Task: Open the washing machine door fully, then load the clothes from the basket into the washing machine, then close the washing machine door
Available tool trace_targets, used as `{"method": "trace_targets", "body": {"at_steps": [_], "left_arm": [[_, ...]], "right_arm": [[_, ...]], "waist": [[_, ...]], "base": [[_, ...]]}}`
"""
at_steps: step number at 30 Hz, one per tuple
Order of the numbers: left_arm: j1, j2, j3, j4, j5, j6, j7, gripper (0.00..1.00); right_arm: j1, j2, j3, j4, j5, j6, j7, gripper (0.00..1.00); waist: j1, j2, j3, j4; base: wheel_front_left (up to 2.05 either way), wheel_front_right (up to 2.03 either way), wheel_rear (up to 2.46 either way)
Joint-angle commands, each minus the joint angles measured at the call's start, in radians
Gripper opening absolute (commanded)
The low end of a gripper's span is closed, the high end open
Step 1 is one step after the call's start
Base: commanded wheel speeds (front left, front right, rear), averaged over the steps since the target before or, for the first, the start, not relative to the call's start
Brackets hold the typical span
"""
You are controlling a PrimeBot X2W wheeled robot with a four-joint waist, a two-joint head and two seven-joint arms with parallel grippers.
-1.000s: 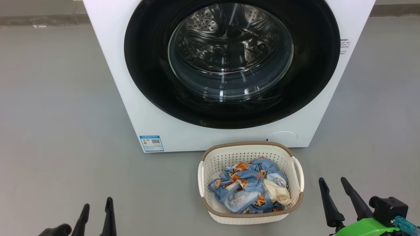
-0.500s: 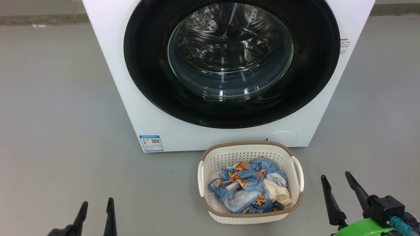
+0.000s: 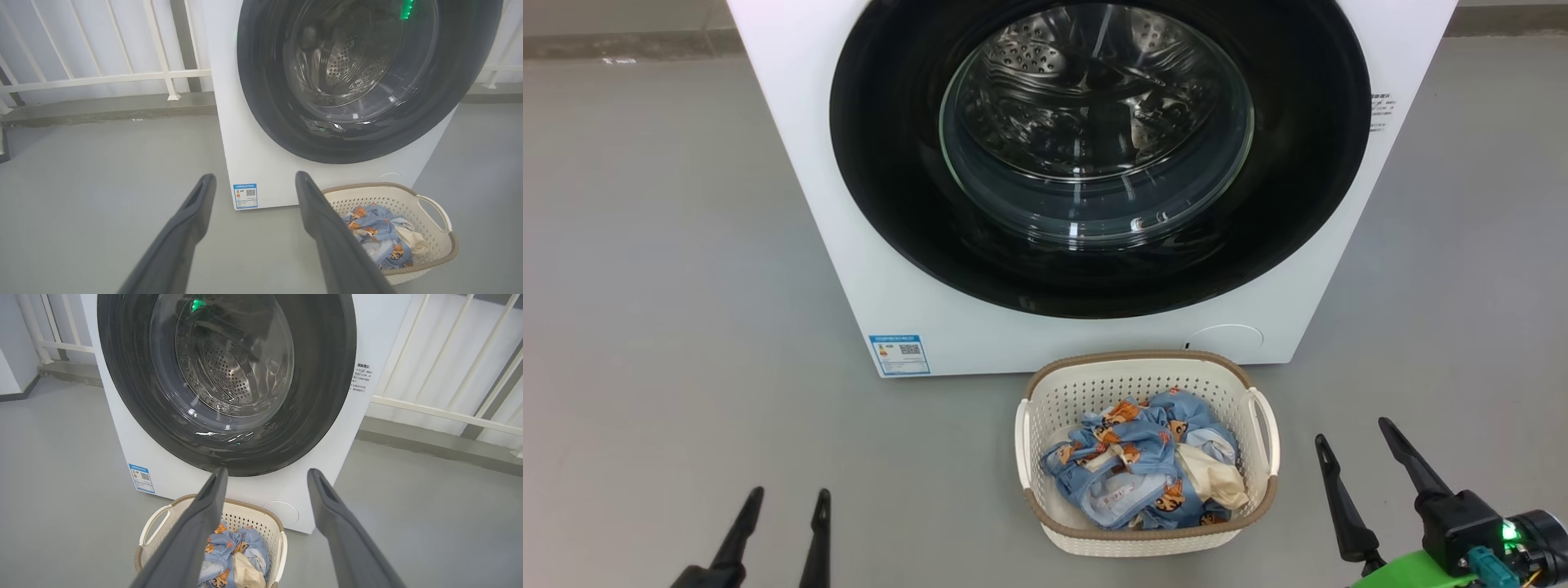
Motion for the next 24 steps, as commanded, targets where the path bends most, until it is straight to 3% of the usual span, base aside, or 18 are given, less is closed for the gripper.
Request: {"method": "trace_targets", "body": {"at_steps": [1,24], "left_arm": [[-0.011,0.013,0.029,-0.028,0.017,0.002,-0.013,1.0],[-0.011,0.013,0.046,-0.013,-0.024,-0.005,-0.013,1.0]], "right_arm": [[-0.002,-0.008,0.024,-0.031,-0.027,0.002,-0.012,1.0],[-0.001,0.013,-0.012,-0.035,0.016,0.002,-0.012,1.0]], "waist": [[0.0,-0.0001,-0.001,0.001],[0.0,-0.0001,-0.005,0.003]], "base": [[0.0,0.0,0.0],[0.0,0.0,0.0]]}}
